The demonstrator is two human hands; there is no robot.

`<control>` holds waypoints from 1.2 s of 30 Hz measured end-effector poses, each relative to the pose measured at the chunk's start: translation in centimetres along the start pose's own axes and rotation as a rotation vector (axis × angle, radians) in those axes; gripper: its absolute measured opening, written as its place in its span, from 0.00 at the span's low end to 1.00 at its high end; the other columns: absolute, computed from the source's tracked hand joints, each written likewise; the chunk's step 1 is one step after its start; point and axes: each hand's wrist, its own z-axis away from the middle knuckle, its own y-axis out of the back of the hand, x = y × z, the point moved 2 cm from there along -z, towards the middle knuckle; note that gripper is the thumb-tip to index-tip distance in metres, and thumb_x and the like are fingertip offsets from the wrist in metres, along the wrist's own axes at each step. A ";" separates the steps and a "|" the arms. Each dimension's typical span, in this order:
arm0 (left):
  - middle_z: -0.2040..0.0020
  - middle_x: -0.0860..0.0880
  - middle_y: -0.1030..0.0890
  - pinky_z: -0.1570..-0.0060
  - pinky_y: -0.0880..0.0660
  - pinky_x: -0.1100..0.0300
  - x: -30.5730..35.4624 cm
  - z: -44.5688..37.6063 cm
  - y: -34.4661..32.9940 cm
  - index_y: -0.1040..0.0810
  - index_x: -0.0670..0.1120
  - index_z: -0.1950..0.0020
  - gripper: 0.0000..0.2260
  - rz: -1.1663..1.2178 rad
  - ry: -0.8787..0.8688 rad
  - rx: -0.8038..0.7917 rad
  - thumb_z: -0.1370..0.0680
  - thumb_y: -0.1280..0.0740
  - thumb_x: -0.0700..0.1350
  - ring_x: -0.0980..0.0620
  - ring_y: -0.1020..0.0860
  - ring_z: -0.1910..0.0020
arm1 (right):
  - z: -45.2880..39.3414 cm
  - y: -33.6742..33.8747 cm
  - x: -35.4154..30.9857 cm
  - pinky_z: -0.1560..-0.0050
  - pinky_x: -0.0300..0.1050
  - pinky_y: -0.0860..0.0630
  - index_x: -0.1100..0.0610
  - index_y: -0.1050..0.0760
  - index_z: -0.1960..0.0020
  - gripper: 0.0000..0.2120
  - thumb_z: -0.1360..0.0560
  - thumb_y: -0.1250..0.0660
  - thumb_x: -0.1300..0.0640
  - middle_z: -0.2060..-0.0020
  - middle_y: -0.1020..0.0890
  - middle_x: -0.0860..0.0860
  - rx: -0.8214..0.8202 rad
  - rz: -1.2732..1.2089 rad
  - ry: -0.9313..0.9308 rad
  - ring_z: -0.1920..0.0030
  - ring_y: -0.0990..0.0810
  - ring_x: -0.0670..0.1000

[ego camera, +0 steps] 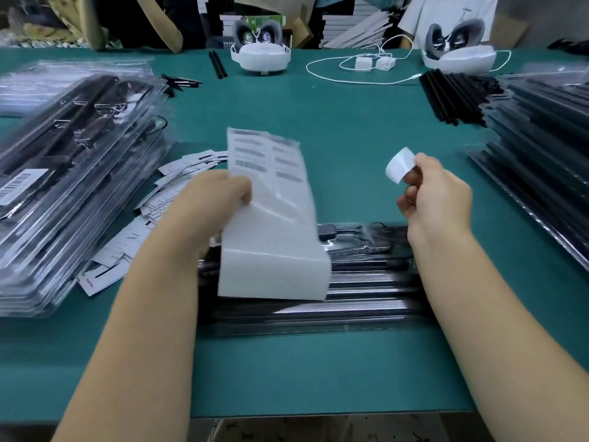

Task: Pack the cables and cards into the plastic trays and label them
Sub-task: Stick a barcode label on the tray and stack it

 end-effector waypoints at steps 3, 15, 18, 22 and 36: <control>0.56 0.49 0.20 0.61 0.28 0.56 -1.5 -1.1 2.6 0.23 0.45 0.48 0.12 -0.495 -0.005 0.074 0.30 0.37 0.38 0.49 0.23 0.59 | 0.1 0.0 0.0 0.71 0.37 0.30 0.51 0.25 0.65 0.09 0.26 0.32 0.53 0.76 0.26 0.41 0.014 0.043 0.131 0.75 0.30 0.41; 0.59 0.53 0.17 0.60 0.29 0.64 0.9 0.6 2.0 0.17 0.50 0.53 0.07 -0.350 -0.358 0.460 0.26 0.34 0.46 0.56 0.23 0.61 | 3.9 -1.5 -0.2 0.63 0.36 0.28 0.53 0.21 0.65 0.08 0.27 0.31 0.57 0.71 0.21 0.44 -0.181 0.428 0.963 0.67 0.24 0.43; 0.74 0.56 0.25 0.80 0.39 0.68 1.7 2.6 -3.3 0.15 0.52 0.65 0.09 0.088 -0.141 -0.150 0.28 0.32 0.49 0.58 0.36 0.80 | 5.0 -2.3 0.5 0.66 0.43 0.28 0.61 0.20 0.65 0.08 0.27 0.29 0.61 0.72 0.21 0.53 -0.260 0.512 1.161 0.70 0.25 0.52; 0.72 0.53 0.28 0.81 0.46 0.69 1.6 2.6 -5.3 0.22 0.48 0.74 0.14 0.404 0.016 -0.289 0.27 0.31 0.44 0.57 0.41 0.79 | 5.5 -2.7 0.7 0.67 0.41 0.31 0.60 0.18 0.65 0.07 0.28 0.29 0.62 0.73 0.23 0.51 -0.357 0.559 1.223 0.71 0.29 0.48; 0.74 0.58 0.28 0.70 0.37 0.61 1.0 2.8 -4.9 0.18 0.55 0.67 0.08 0.192 -0.154 -0.148 0.27 0.30 0.50 0.59 0.35 0.77 | 3.2 -2.3 0.6 0.59 0.25 0.33 0.45 0.24 0.59 0.05 0.28 0.29 0.53 0.55 0.27 0.46 -0.444 0.582 0.614 0.64 0.29 0.39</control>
